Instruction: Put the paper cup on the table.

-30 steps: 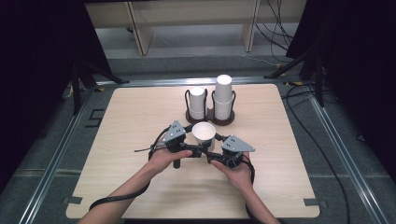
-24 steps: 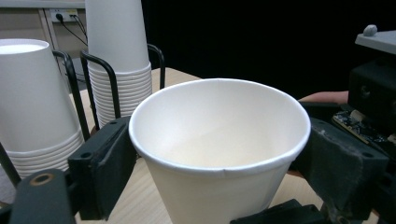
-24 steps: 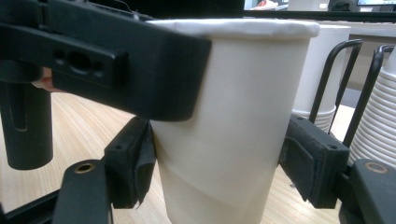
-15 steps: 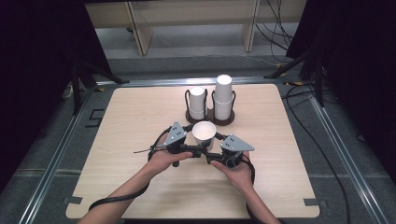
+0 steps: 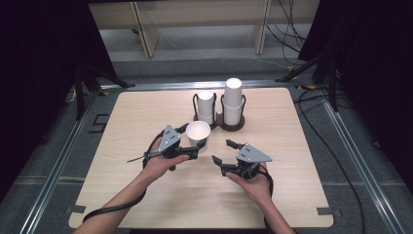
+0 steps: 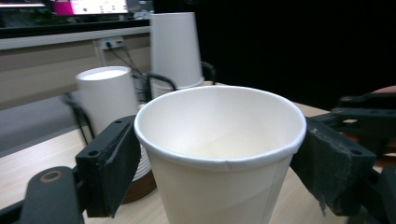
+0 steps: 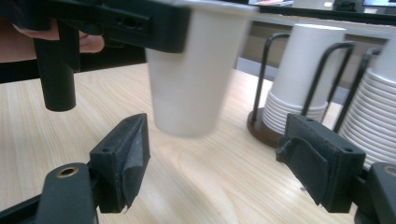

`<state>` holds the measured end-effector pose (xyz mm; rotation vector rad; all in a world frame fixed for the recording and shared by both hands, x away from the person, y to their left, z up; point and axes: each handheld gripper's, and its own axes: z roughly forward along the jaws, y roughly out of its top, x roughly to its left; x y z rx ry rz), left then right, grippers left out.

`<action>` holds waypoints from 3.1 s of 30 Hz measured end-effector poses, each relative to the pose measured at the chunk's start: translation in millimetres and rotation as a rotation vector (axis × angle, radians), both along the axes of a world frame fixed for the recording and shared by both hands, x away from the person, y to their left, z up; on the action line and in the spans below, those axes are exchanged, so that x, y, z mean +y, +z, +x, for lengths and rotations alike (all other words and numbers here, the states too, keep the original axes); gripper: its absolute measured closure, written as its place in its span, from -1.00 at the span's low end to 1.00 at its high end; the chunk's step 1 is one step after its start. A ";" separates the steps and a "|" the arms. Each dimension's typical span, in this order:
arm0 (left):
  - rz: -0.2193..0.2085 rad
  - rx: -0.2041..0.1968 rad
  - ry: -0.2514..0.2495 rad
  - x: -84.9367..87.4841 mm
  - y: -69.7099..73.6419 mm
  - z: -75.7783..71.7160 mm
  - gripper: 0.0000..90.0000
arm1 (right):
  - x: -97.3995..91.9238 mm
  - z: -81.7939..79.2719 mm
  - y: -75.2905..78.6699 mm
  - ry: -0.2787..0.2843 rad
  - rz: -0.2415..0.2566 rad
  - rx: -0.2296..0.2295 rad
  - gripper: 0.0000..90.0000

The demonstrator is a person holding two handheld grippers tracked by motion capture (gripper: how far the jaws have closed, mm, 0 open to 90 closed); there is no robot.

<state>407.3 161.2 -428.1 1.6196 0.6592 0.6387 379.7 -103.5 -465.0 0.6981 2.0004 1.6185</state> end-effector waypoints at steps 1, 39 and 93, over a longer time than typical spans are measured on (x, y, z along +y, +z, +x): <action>0.000 0.000 0.000 0.0 0.0 0.0 -0.59 | -2.5 0.3 -0.3 0.002 0.001 -0.009 -0.45; 0.046 0.031 0.335 17.3 -52.1 33.9 -0.57 | -25.6 -7.0 -8.2 -0.083 0.028 0.043 -0.42; 0.008 0.035 0.401 110.9 -53.9 -52.9 -0.95 | -46.8 -0.4 -13.8 -0.144 0.064 0.082 -0.45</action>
